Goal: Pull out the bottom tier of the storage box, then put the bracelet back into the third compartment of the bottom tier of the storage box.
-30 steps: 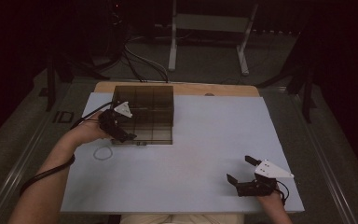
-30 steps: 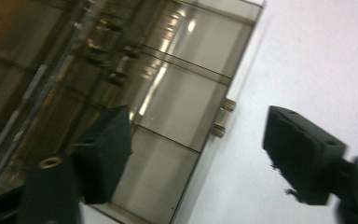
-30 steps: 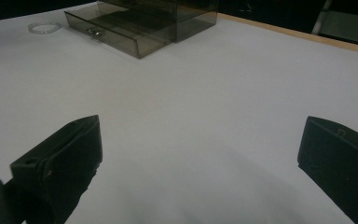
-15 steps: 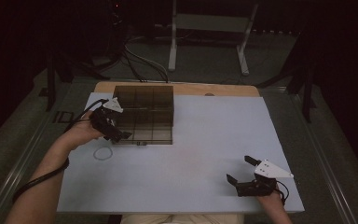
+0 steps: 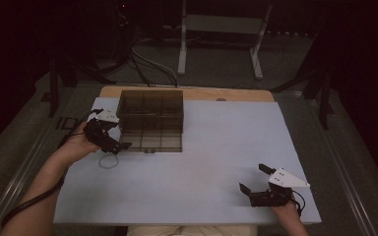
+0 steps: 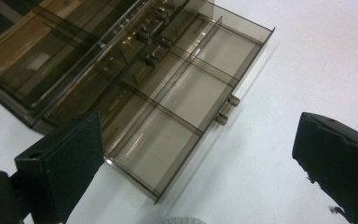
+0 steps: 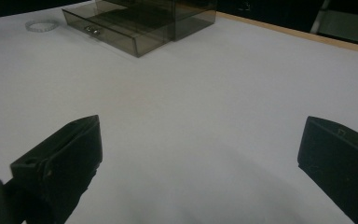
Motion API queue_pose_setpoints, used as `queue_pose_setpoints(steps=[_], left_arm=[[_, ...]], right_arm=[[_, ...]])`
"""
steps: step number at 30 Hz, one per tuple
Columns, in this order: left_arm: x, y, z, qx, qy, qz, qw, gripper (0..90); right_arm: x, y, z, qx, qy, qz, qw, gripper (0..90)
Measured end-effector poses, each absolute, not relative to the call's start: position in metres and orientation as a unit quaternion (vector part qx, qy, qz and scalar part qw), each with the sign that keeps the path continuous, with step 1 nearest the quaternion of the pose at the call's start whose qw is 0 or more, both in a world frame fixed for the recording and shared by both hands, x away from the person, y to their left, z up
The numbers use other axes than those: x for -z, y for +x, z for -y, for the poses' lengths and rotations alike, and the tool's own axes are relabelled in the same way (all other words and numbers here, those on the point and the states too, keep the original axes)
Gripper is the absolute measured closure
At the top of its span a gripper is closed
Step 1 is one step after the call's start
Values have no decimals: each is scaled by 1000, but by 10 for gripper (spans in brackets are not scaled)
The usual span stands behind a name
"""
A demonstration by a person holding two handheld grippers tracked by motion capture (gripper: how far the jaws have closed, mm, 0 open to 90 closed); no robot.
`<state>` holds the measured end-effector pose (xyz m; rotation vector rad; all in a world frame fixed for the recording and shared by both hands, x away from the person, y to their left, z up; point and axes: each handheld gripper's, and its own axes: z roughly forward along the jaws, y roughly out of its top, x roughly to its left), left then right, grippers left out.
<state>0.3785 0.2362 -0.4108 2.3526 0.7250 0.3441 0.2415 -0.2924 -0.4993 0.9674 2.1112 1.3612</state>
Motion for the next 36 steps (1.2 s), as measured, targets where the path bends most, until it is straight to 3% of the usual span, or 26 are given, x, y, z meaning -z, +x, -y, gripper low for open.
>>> queue_pose_setpoints(steps=[17, 36], left_arm=[[422, 347, -271, -166, 860, -332, 351, 34], [444, 314, -269, -173, 841, -338, 384, 34]], right_arm=[[499, 241, 291, -493, 348, -766, 221, 0], [500, 241, 290, -493, 347, -767, 219, 0]])
